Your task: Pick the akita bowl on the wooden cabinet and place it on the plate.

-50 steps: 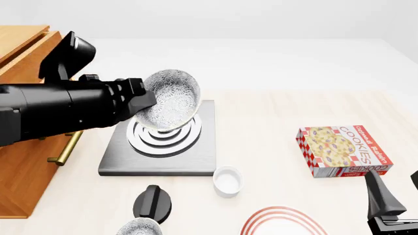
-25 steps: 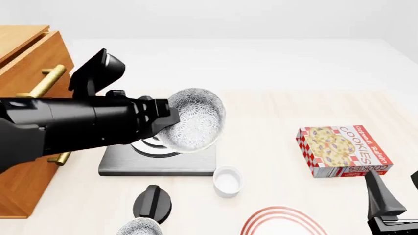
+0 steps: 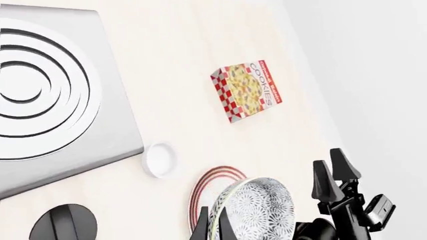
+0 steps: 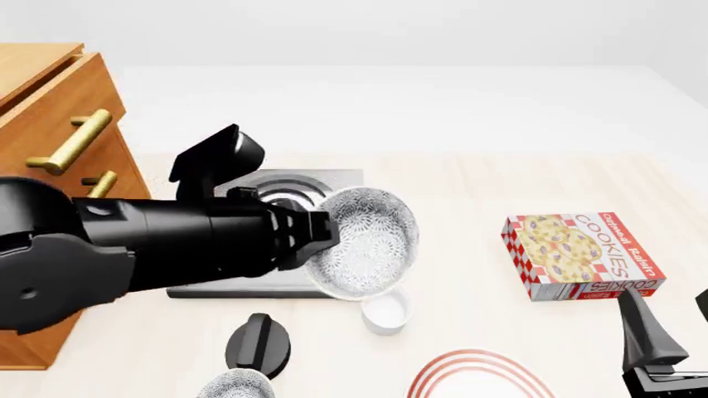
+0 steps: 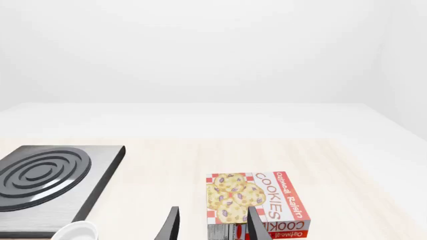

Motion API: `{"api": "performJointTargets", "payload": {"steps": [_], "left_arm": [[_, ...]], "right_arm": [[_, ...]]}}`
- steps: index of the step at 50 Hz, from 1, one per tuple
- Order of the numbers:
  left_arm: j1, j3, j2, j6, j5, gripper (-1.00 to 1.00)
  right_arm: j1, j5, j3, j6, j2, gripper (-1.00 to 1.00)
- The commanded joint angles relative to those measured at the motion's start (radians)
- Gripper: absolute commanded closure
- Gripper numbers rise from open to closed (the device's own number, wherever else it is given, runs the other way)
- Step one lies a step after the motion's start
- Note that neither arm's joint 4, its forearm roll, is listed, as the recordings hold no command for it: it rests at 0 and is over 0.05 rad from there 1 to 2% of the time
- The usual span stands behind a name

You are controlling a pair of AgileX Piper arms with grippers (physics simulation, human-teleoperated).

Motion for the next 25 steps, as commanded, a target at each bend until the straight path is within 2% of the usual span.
{"api": "performJointTargets", "payload": {"steps": [1,25], "left_arm": [[-0.024,0.018,0.039,-0.002,-0.038,1.0],[-0.098,0.004,0.167,-0.039,-0.074,1.0]], "right_arm": [[0.0,-0.002,0.0,0.001,0.002,-1.0],[0.0,-0.001,-0.001,0.0,0.001,-1.0]]}}
